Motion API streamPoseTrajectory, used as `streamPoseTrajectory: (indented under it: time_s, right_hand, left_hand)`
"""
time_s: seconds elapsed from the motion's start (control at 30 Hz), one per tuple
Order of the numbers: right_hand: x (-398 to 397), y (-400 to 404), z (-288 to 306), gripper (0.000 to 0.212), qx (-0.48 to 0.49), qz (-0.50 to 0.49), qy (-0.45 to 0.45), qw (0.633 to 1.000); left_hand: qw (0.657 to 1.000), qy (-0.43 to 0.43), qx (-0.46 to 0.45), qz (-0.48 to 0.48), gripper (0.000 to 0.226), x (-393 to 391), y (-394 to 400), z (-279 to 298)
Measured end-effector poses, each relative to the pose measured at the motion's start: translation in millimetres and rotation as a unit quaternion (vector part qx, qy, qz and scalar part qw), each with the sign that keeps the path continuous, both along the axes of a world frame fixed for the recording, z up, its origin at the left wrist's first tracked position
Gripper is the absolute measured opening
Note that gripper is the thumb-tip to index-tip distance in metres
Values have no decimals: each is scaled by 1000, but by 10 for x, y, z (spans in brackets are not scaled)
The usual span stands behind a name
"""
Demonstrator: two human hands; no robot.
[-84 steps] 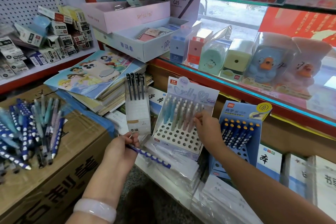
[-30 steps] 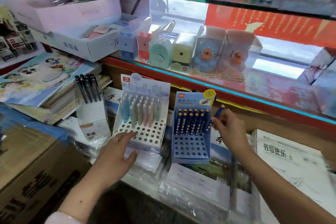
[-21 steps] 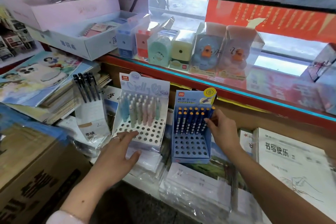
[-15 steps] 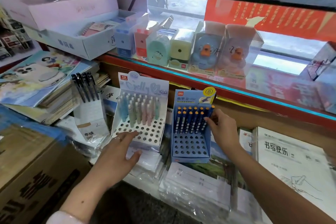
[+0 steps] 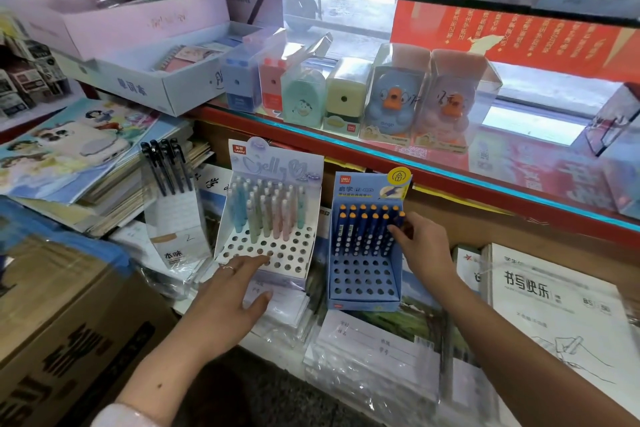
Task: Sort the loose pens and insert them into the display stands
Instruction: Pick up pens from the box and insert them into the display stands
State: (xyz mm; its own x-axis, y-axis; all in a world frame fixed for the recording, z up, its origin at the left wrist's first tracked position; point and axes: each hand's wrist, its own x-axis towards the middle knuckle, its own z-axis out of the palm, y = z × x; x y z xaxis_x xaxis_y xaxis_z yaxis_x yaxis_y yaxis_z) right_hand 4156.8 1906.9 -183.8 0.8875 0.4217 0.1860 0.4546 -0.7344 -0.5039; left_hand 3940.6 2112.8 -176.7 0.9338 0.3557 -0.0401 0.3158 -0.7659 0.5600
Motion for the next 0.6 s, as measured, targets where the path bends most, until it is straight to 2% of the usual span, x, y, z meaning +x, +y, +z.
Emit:
streamPoseTrajectory:
  time_s: [0.17,0.27,0.47,0.6]
  right_hand:
    - [-39,-12,13,22,53,-6,-7,999]
    - [-36,-12,0,21,46,-9,-20,999]
    - [3,0,-15,23,29,-18,14,999]
    - [-61,-6,69,26,76,-21,10,997]
  left_hand:
    - [1000,1,-1,0,53,-13,-4,9]
    - [1000,3,0,-2,53,-9,-6,4]
    - [1000,-1,-5,-5,52,-21,-11,17]
    - [1000,3,-7,-4,52,-48,-11,42]
